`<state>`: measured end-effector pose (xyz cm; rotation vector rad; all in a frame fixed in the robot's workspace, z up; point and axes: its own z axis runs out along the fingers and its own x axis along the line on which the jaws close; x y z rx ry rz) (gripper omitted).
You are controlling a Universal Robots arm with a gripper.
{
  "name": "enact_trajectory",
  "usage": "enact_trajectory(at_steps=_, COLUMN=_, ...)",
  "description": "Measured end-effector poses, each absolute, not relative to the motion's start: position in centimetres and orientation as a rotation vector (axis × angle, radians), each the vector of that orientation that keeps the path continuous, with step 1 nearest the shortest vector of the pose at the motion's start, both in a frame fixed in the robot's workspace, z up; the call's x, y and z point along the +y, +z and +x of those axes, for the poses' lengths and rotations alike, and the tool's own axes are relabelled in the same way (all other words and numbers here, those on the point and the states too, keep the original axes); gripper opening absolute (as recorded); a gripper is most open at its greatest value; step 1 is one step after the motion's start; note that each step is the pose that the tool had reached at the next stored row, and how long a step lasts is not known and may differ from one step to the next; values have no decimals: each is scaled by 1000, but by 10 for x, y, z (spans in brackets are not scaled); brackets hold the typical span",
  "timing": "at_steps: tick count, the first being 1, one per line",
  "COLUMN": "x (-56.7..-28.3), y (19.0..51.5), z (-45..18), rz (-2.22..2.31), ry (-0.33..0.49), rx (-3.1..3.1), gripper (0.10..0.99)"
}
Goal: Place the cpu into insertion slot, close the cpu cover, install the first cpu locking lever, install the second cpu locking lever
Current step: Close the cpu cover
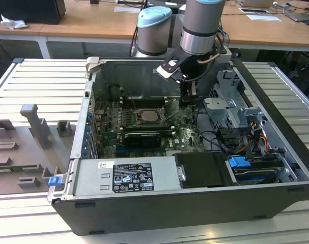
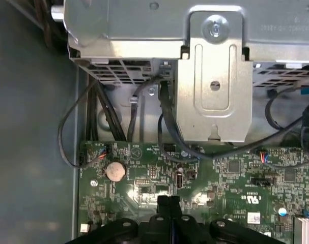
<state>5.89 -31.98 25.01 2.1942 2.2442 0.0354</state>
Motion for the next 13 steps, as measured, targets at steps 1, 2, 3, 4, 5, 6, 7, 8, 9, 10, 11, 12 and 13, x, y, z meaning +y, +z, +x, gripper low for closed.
enact_trajectory(at_steps=1, x=-320, y=250, z=57, rz=2194, ry=35, rx=2244, gripper=106)
enact_trajectory(at_steps=2, x=-320, y=250, z=55, rz=2194, ry=36, rx=2244, gripper=106)
enact_trajectory(at_steps=3, x=-320, y=250, z=53, rz=2195, ry=36, rx=2244, gripper=106)
enact_trajectory(at_steps=4, x=-320, y=250, z=51, rz=2194, ry=36, rx=2244, gripper=106)
enact_trajectory(at_steps=5, x=-320, y=250, z=50, rz=2194, ry=36, rx=2244, gripper=106)
enact_trajectory(at_steps=6, x=-320, y=250, z=48, rz=2194, ry=36, rx=2244, gripper=106)
enact_trajectory(at_steps=7, x=-320, y=250, z=47, rz=2194, ry=36, rx=2244, gripper=106)
enact_trajectory(at_steps=8, x=-320, y=250, z=45, rz=2194, ry=36, rx=2244, gripper=106)
enact_trajectory(at_steps=9, x=-320, y=250, z=44, rz=2194, ry=36, rx=2244, gripper=106)
enact_trajectory(at_steps=10, x=-320, y=250, z=41, rz=2194, ry=36, rx=2244, gripper=106)
enact_trajectory(at_steps=11, x=-320, y=250, z=39, rz=2194, ry=36, rx=2244, gripper=106)
enact_trajectory(at_steps=12, x=-320, y=250, z=37, rz=2194, ry=36, rx=2244, gripper=106)
enact_trajectory(at_steps=13, x=-320, y=250, z=36, rz=2194, ry=36, rx=2244, gripper=106)
